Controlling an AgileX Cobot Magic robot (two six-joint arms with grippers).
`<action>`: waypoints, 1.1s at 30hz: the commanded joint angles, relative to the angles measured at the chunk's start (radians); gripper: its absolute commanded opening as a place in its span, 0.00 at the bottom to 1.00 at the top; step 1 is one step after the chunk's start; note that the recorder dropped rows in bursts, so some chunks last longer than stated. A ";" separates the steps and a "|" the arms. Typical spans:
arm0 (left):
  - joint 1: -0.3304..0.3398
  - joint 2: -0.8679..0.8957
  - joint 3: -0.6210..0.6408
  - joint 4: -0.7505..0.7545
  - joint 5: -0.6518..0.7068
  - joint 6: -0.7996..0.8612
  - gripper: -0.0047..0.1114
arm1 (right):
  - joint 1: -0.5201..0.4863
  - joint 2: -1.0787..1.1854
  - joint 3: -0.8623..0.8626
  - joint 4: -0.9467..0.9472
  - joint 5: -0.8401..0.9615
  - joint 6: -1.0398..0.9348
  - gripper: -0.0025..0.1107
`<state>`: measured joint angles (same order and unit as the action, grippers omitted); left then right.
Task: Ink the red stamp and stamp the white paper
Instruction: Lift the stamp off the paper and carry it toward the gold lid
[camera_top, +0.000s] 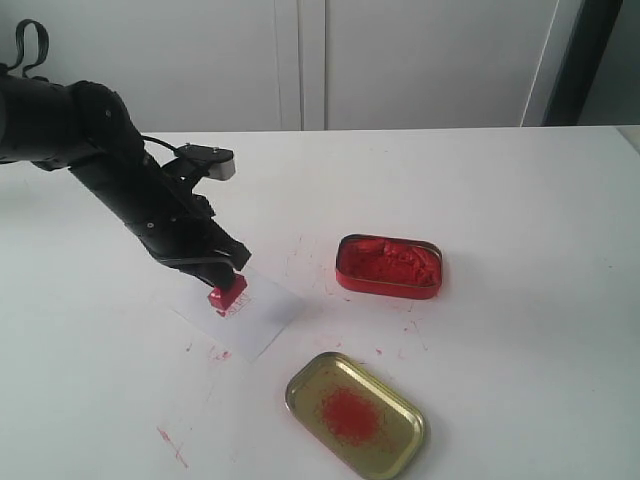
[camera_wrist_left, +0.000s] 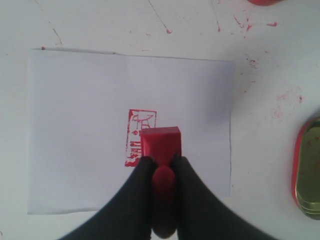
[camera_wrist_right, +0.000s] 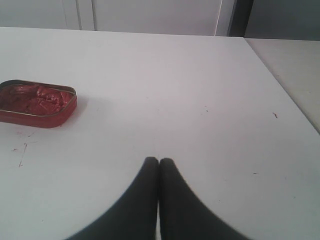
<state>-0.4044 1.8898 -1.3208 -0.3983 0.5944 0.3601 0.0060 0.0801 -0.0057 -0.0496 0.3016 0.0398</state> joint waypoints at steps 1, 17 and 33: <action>0.003 -0.015 0.005 -0.013 0.022 0.008 0.04 | -0.006 -0.002 0.006 -0.001 -0.012 0.002 0.02; 0.046 -0.017 0.005 -0.111 0.065 0.035 0.04 | -0.006 -0.002 0.006 -0.001 -0.012 0.002 0.02; 0.172 -0.017 0.007 -0.461 0.304 0.325 0.04 | -0.006 -0.002 0.006 -0.001 -0.012 0.002 0.02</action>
<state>-0.2348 1.8898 -1.3208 -0.8366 0.8293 0.6597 0.0060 0.0801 -0.0057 -0.0496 0.3016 0.0398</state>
